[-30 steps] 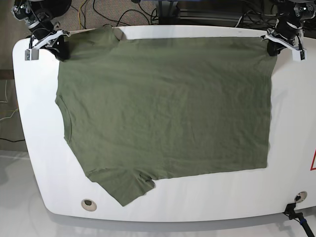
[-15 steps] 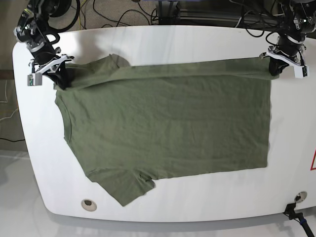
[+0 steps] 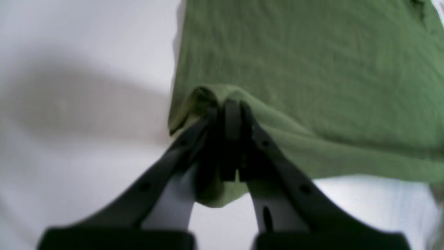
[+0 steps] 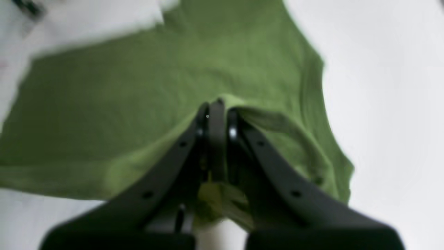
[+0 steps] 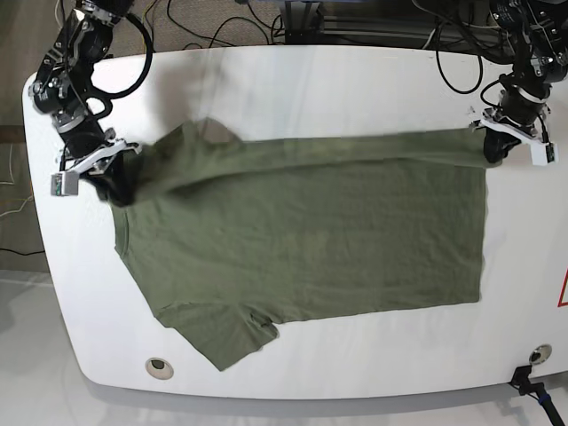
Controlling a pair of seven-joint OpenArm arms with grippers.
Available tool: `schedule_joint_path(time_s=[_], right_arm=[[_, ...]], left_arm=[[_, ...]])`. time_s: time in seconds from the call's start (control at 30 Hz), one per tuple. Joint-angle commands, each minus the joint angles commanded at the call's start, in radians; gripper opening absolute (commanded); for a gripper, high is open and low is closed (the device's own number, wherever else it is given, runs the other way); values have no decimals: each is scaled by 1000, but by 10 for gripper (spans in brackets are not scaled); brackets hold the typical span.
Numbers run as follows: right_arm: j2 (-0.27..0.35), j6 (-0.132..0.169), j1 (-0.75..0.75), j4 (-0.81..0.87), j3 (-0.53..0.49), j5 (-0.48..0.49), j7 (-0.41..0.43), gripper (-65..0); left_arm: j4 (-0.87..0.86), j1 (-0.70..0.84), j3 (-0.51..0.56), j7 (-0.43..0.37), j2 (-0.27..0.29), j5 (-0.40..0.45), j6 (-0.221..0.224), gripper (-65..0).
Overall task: Fold the T-shirt properly
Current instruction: 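Lift the shoulder edge and fold it over toward the hem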
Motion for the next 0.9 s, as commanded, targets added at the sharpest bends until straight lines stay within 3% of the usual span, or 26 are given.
schedule_joint_path(time_s=[0.4, 0.6, 0.9], right_arm=[[74, -2, 187, -296, -33, -3, 3, -650], [89, -3, 261, -425, -83, -32, 53, -650], [92, -6, 245, -413, -72, -39, 31, -650]], left_arm=[[-125, -138, 54, 14, -14, 0, -1, -650], [-194, -191, 64, -5, -18, 7, -1, -650], [-219, -208, 64, 5, -26, 6, -9, -650]])
